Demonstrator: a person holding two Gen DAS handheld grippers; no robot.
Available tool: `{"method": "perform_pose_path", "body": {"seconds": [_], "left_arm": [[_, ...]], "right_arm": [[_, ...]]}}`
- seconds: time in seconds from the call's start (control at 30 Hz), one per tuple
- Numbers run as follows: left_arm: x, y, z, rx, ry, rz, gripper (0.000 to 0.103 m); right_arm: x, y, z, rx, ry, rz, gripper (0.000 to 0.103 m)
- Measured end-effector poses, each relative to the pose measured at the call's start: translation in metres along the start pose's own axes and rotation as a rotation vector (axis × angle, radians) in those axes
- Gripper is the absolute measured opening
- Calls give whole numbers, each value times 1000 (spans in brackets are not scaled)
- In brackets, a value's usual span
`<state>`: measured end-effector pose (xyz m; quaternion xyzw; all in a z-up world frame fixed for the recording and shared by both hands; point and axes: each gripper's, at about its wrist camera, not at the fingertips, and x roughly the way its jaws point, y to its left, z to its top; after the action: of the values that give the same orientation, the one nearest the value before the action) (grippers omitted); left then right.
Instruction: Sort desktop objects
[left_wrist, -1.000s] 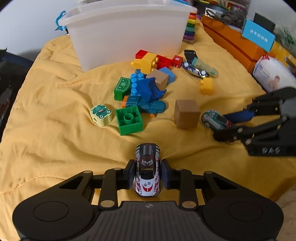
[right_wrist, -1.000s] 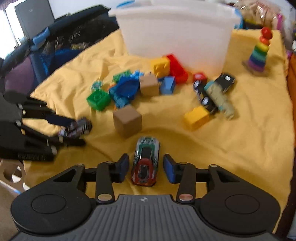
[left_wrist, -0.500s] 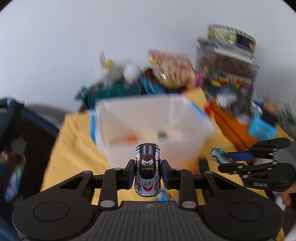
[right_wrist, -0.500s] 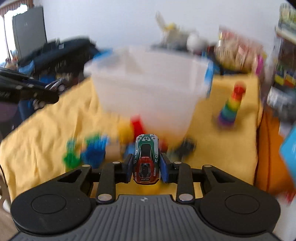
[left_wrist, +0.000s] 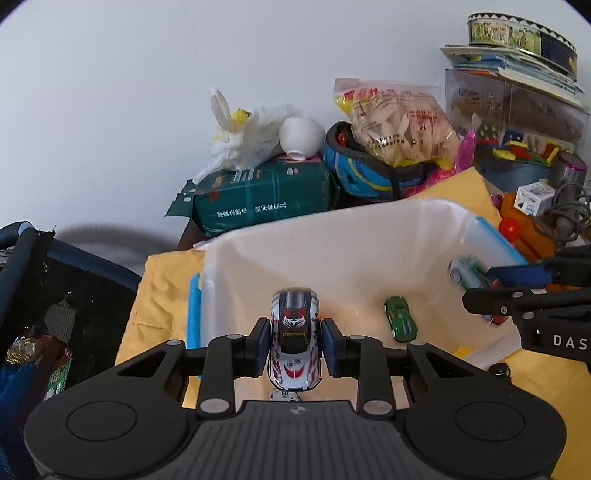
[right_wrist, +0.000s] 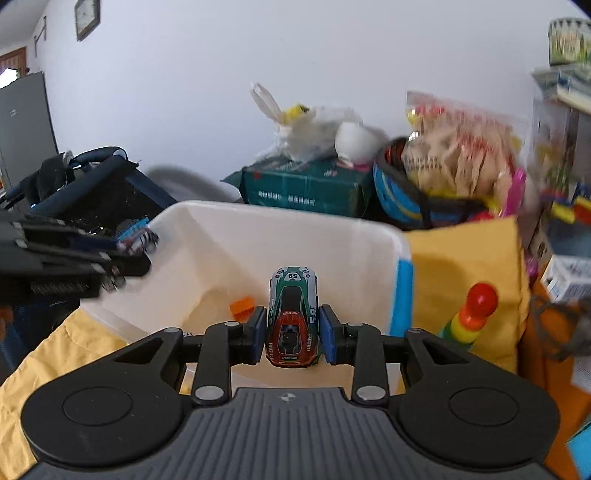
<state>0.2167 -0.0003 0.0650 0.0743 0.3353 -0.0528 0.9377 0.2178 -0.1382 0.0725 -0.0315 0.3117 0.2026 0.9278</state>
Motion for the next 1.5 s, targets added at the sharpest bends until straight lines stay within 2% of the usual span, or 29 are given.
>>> {"method": "perform_pose_path", "body": {"seconds": [0.07, 0.13, 0.27, 0.33, 0.4, 0.5, 0.63, 0.7, 0.87, 1.17, 1.23, 1.37, 1.5], "left_arm": [[-5, 0, -2, -22, -3, -9, 44], [-19, -1, -5, -40, -36, -33, 45], [-54, -6, -23, -60, -100, -48, 64], [-70, -9, -42, -53, -112, -70, 66], [-76, -14, -65, -28, -78, -100, 66], [-74, -23, -105, -17, 31, -111, 66], [-68, -27, -157, -87, 175, -148, 66], [-70, -28, -171, -113, 196, -177, 66], [-74, -35, -167, -92, 173, -189, 66], [-78, -49, -169, -31, 180, -206, 66], [-80, -50, -166, -25, 173, -208, 66], [-80, -55, -154, 12, 142, -202, 66], [-76, -56, -142, 8, 123, -198, 66]], "right_arm": [[2, 1, -3, -1, 7, -8, 44], [-3, 1, -3, 6, -1, 13, 44], [-24, -5, -2, 22, -33, 27, 44], [-31, -12, -3, 45, -37, 48, 46], [-39, -20, -10, 78, -37, 59, 45], [-46, -25, -27, 91, -5, 63, 45], [-51, -15, -60, 13, 66, 42, 45], [-52, -4, -79, -39, 102, 34, 42], [-31, 24, -117, -196, 211, 0, 28], [-4, 25, -127, -251, 264, -80, 25], [-1, 22, -128, -257, 270, -85, 20], [-9, 16, -121, -192, 270, -31, 19], [-34, 4, -120, 11, 310, 150, 18]]}}
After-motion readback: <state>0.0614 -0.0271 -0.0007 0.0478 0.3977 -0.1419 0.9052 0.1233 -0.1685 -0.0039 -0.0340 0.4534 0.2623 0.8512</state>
